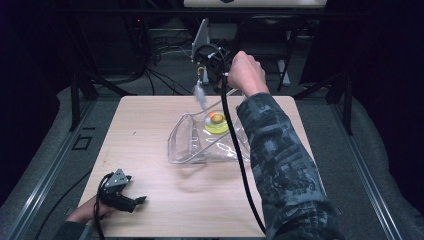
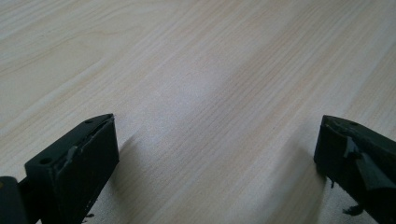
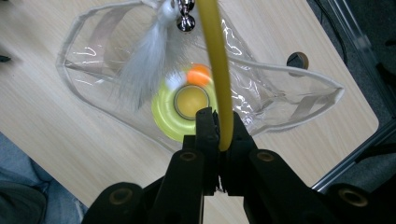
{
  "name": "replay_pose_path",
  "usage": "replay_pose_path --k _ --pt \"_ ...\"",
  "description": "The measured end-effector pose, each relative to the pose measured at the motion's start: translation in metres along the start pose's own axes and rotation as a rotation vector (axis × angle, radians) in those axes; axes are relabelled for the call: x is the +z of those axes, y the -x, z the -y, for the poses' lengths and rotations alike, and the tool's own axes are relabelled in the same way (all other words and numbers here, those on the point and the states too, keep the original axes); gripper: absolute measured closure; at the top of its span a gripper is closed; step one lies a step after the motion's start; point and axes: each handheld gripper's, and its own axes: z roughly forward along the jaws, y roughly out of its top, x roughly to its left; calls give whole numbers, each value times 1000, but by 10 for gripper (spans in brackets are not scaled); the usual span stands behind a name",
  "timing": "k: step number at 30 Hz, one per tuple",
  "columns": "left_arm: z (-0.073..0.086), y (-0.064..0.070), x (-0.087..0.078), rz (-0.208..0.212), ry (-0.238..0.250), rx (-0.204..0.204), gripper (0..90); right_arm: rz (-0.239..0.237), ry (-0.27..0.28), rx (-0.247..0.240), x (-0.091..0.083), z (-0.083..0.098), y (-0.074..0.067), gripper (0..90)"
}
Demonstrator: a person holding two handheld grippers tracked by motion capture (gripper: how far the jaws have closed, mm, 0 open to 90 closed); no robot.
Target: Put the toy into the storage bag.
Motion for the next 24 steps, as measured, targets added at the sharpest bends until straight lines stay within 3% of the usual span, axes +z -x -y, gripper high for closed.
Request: replay_pose_path --k 24 --pt "0 0 0 6 1 -2 0 -84 -28 43 64 31 10 873"
